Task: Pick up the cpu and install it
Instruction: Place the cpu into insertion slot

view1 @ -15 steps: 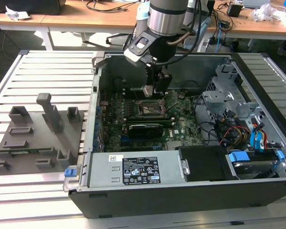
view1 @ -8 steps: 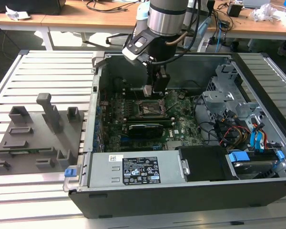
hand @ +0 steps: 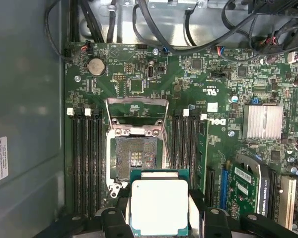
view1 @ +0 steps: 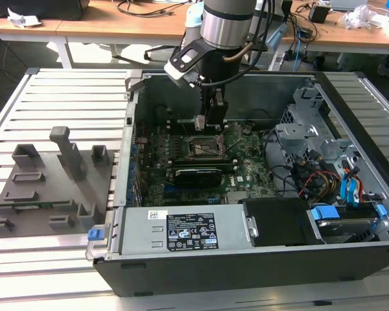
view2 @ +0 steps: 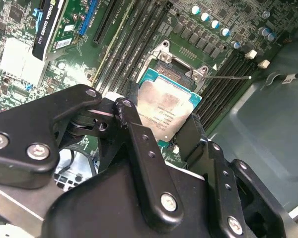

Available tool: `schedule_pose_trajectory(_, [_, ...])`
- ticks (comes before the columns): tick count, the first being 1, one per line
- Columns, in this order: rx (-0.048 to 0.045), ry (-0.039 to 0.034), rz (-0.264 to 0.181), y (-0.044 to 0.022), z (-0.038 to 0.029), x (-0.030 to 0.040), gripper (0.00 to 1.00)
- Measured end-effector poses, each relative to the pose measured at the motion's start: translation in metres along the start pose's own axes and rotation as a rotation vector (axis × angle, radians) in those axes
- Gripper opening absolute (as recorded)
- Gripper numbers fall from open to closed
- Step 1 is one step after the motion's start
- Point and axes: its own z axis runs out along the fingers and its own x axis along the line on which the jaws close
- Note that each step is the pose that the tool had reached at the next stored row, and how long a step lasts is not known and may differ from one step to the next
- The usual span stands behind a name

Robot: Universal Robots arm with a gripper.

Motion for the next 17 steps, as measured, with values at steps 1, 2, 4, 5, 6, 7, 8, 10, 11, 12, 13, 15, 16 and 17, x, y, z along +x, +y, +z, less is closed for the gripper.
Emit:
schedule_pose_trajectory(1, [0.0,0.0,0.0,0.0,0.0,0.0,0.55])
schedule_pose_trajectory(2, [0.0,0.0,0.0,0.0,0.0,0.0,0.55])
schedule_pose_trajectory(4, [-0.0075,-0.0003,0.0,0.0,0.0,-0.0001,0.55])
schedule_pose_trajectory(5, [-0.0257,-0.0007,0.001,0.0,0.0003,-0.0001,0.55])
schedule_pose_trajectory(6, [-0.0394,-0.0008,0.002,-0.0001,0.0004,0.0,0.55])
schedule_pose_trajectory(7, [-0.0446,-0.001,0.002,0.0,0.0004,0.0,0.55])
schedule_pose_trajectory(8, [-0.0451,-0.0009,0.002,0.0,0.0005,0.0,0.55])
schedule_pose_trajectory(10, [-0.0466,-0.001,0.002,-0.0001,0.0004,0.0,0.55])
schedule_pose_trajectory(11, [-0.0472,-0.0011,0.002,0.0,0.0004,0.0,0.55])
schedule_pose_trajectory(12, [-0.0476,-0.0011,0.002,-0.0001,0.0004,0.0,0.55])
schedule_pose_trajectory(13, [-0.0475,-0.0013,0.002,0.0,0.0009,0.0,0.55])
schedule_pose_trajectory(15, [-0.0476,-0.0012,0.002,0.0001,0.0034,0.0001,0.55])
schedule_pose_trajectory(16, [-0.0476,-0.0011,0.002,0.0002,0.0045,0.0001,0.55])
schedule_pose_trajectory(17, [-0.0476,-0.0012,0.002,0.0003,0.0064,0.0002,0.55])
